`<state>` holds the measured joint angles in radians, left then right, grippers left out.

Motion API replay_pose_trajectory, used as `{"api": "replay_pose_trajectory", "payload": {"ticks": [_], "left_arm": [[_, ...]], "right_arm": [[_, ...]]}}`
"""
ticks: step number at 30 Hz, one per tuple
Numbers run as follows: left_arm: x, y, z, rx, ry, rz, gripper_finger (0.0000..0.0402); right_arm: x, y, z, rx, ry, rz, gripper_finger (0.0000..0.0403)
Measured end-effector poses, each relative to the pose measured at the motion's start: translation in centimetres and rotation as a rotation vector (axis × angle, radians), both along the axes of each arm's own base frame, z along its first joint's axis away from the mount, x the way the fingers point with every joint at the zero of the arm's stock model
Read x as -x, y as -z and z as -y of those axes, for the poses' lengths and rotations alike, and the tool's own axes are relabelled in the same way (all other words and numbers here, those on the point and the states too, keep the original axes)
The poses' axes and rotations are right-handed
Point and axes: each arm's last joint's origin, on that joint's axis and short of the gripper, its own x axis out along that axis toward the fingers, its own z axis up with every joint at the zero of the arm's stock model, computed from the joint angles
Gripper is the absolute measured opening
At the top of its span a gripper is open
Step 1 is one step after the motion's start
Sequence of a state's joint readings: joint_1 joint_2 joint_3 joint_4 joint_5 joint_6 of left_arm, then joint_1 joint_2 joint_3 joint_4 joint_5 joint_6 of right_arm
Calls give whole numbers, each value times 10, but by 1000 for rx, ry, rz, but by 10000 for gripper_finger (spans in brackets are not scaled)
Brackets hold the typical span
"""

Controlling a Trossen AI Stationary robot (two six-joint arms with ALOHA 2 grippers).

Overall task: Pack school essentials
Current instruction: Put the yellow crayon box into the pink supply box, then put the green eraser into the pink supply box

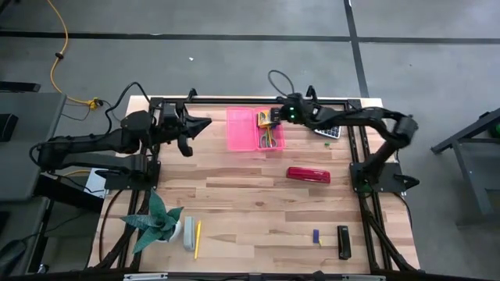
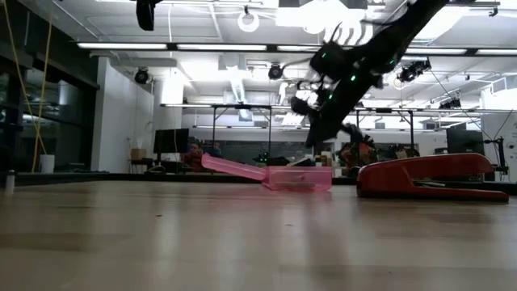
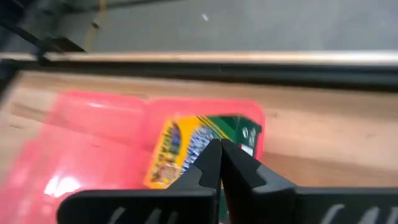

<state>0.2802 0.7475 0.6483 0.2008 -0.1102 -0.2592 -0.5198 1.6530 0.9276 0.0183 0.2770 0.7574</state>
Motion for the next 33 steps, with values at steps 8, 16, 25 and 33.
{"api": "replay_pose_trajectory", "payload": {"ticks": [8, 16, 25, 33], "left_arm": [[0, 0, 0, 17, 7, 8, 0], [0, 0, 0, 17, 7, 7, 0], [0, 0, 0, 16, 3, 9, 0], [0, 0, 0, 3, -11, 6, 0]], "right_arm": [[-16, 7, 11, -31, 60, -182, 0], [-18, 5, 16, -29, 78, -230, 0], [-35, 19, 11, -74, -57, -160, 0], [-23, -17, 5, 53, -164, -201, 0]]}}
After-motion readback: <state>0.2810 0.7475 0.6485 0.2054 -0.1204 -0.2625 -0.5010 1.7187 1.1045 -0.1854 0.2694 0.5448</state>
